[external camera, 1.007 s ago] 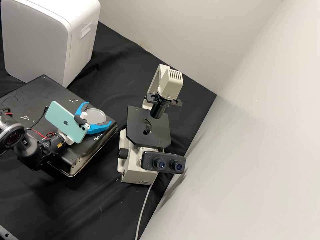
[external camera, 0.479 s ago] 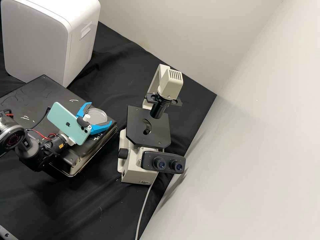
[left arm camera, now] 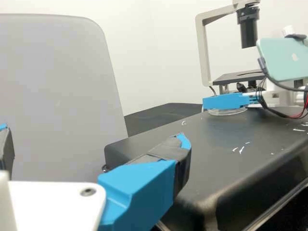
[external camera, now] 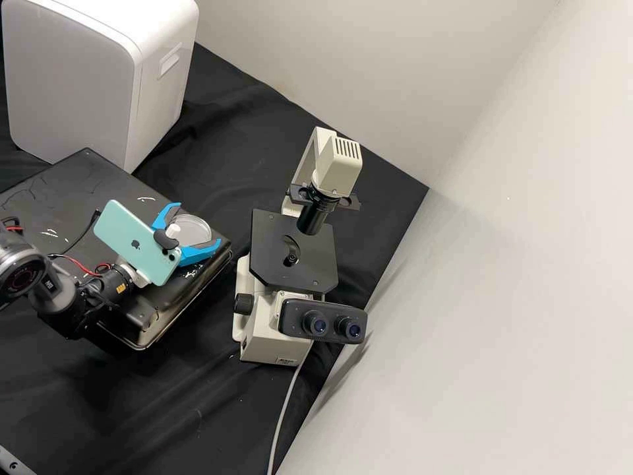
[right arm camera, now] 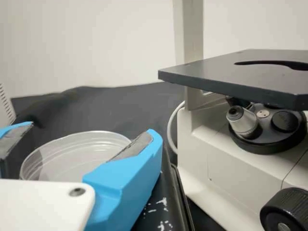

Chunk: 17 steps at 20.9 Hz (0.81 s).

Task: Place the petri dish on the microscope

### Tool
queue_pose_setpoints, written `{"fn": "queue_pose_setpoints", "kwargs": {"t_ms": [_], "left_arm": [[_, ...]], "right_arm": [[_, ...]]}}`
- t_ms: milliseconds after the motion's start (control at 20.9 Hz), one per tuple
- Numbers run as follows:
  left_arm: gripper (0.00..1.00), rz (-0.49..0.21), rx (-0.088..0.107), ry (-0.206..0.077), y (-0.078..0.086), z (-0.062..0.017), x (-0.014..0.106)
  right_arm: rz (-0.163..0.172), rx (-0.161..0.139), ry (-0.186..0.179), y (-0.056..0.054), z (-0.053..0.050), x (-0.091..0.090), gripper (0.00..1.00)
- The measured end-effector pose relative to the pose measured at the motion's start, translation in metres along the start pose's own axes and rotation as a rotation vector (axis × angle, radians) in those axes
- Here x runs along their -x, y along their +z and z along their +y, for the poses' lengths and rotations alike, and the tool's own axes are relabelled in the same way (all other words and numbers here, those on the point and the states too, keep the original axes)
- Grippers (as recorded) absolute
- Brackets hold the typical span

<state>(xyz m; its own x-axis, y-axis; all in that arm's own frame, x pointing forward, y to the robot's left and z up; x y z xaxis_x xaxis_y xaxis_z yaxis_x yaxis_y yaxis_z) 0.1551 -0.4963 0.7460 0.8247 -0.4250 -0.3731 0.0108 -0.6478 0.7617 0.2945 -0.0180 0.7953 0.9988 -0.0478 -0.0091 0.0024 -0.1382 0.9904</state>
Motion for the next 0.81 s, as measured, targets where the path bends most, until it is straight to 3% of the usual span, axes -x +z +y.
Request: {"fn": "queue_pose_setpoints", "kwargs": {"t_ms": [240,575,815], "left_arm": [[1.0,0.0,0.0,0.0,0.0,0.0,0.0],[1.0,0.0,0.0,0.0,0.0,0.0,0.0],[1.0,0.0,0.0,0.0,0.0,0.0,0.0]], "right_arm": [[-0.004,-0.022,0.027,-0.005,0.015,0.014,0.0],[0.042,-0.013,0.105,-0.018,0.037,0.032,0.0],[0.071,-0.035,0.145,-0.023,0.05,0.046,0.0]]}}
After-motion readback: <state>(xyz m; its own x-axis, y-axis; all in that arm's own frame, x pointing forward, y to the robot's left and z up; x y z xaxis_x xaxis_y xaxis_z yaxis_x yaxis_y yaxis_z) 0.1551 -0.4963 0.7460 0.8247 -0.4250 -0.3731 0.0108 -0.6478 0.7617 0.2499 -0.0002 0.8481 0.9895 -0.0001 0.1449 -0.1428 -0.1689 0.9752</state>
